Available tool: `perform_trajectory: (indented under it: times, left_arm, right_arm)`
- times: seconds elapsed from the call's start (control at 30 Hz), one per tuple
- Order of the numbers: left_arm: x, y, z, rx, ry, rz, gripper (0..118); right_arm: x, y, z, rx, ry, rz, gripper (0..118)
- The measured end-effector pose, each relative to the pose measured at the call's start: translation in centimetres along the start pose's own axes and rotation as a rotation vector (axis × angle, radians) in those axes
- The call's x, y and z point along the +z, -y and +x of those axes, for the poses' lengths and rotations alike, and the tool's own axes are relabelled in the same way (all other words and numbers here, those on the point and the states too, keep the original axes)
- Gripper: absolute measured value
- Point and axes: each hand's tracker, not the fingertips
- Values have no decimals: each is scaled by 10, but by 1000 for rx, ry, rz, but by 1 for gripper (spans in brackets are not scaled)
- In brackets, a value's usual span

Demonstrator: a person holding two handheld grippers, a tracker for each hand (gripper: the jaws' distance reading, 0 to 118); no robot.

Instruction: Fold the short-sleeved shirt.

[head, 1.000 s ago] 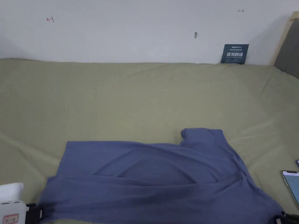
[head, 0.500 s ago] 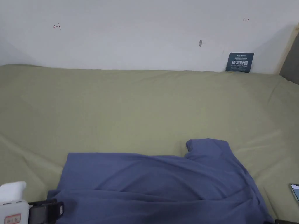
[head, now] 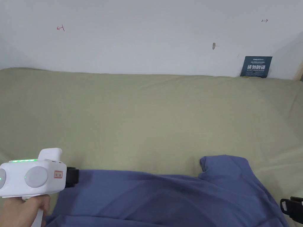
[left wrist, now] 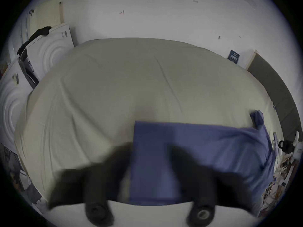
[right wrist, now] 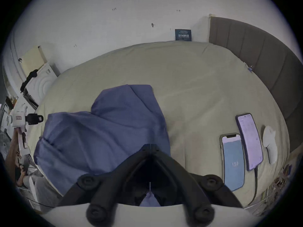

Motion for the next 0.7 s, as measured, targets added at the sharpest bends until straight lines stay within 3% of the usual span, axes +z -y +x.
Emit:
perform_trajectory:
  times: [0.03, 0.07, 0.23, 0.27, 0.37, 0.4, 0.43, 0.47, 0.5, 0.53, 0.6, 0.7]
  left_arm:
    - [-11, -3, 1, 0, 6, -12, 109]
    - [-16, -6, 2, -6, 0, -31, 118]
    - [-42, -15, 15, -75, -49, -98, 115]
    - [-48, -15, 17, -81, -52, -109, 110]
    - [-62, -15, 7, -56, -35, -71, 34]
    - [-64, -15, 4, -33, -7, -57, 2]
    - [-67, -16, 2, -26, 19, -63, 1]
    - [-69, -16, 0, -22, 22, -59, 1]
    - [-59, -14, 6, -35, 4, -56, 1]
    - [-61, -13, 7, -40, 3, -62, 1]
    - [-61, -13, 6, -34, 6, -65, 1]
    - [-61, -15, 6, -24, 10, -68, 1]
  right_arm:
    - [-3, 1, 4, 3, 0, -6, 1]
    - [-7, 0, 6, 5, 2, -11, 1]
    - [-26, -5, 19, 6, 22, -44, 1]
    - [-29, -7, 21, 3, 25, -51, 1]
    - [-43, -10, 34, 4, 32, -61, 1]
    - [-44, -12, 36, 9, 36, -61, 2]
    - [-41, -14, 29, 17, 35, -60, 8]
    - [-42, -17, 29, 21, 23, -64, 33]
    - [-44, -22, 30, 19, 7, -76, 89]
    - [-51, -27, 32, 4, -12, -105, 114]
    - [-65, -32, 27, 16, -33, -134, 116]
    - [-96, -46, 26, 48, 8, -168, 114]
